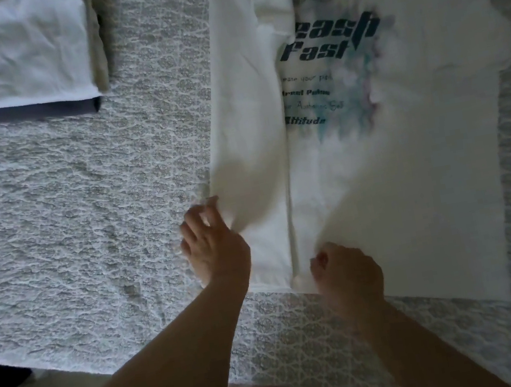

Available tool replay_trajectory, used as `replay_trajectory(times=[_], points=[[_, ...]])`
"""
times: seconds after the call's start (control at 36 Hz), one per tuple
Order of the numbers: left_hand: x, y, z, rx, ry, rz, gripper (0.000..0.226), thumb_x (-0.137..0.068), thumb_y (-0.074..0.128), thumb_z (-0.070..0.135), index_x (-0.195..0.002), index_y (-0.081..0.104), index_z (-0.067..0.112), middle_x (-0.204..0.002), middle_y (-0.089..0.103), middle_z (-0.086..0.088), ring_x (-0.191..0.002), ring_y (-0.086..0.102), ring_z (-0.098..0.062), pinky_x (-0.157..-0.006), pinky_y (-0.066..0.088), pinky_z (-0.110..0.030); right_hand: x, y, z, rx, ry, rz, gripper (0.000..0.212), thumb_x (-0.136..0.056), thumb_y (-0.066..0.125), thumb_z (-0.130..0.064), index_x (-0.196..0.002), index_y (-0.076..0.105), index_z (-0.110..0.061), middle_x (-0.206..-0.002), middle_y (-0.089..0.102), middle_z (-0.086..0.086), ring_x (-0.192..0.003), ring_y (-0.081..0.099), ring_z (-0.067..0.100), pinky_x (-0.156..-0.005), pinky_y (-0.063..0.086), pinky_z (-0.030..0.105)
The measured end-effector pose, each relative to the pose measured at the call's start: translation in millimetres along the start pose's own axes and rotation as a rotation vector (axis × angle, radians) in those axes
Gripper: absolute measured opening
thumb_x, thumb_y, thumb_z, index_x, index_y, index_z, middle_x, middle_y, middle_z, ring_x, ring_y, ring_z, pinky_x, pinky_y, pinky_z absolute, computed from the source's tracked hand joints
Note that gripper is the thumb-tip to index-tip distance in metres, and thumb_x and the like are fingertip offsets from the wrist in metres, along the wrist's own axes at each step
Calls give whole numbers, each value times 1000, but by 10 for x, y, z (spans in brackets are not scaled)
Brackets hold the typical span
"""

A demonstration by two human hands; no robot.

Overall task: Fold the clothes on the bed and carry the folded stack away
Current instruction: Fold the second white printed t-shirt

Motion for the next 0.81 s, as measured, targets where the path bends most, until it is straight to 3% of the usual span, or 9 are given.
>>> replay_trajectory(times=[0.06,0.14,0.25,0.42,0.67,0.81], points=[[6,22,434,-26,232,-9,70,-81,59,15,-143,29,28,-145,28,-3,-131,27,-22,-109,26,-39,-11,-219,131,-62,-73,156,17,-86,55,-24,-101,62,-19,-103,60,2,-98,57,25,-75,45,30],[144,233,1058,-140,556,-113,61,-95,43,37,-150,17,32,-158,9,1,-145,4,-18,-117,0,-44,-44,-441,378,-78,-153,317,36,-71,70,-7,-107,65,-6,-114,60,15,-103,56,37,-80,49,40],[417,571,1603,-190,808,-278,59,-98,34,45,-151,12,34,-160,-2,3,-147,-6,-17,-116,-5,-43,-178,-479,922,-64,-55,276,52,-80,62,-10,-132,54,-12,-147,40,9,-131,38,31,-103,36,42],[495,769,2062,-302,950,-266,64,-97,32,51,-151,1,36,-159,-14,3,-145,-16,-20,-115,-10,-44,-230,-621,1626,-183,74,351,55,-81,62,-10,-134,51,-13,-151,34,6,-136,31,26,-109,28,38],[796,1012,2680,-348,1101,-334,64,-96,34,49,-148,-2,44,-156,-25,2,-143,-24,-20,-114,-11,-49,-251,-825,2327,-412,352,473,62,-79,62,-9,-137,41,-11,-141,39,10,-124,37,31,-97,34,42],[924,1055,2880,-282,1112,-425,72,-91,46,32,-150,5,39,-158,-21,-1,-145,-19,-16,-115,-10,-36,-396,-765,2445,-740,378,334,54,-87,62,-20,-136,40,-18,-128,57,7,-111,56,30,-88,45,37]])
Point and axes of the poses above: each hand's wrist, its own x-axis away from the middle knuckle, its own y-axis out of the palm, z = x × y, the point moved 9 cm from there along -x, towards the middle knuckle
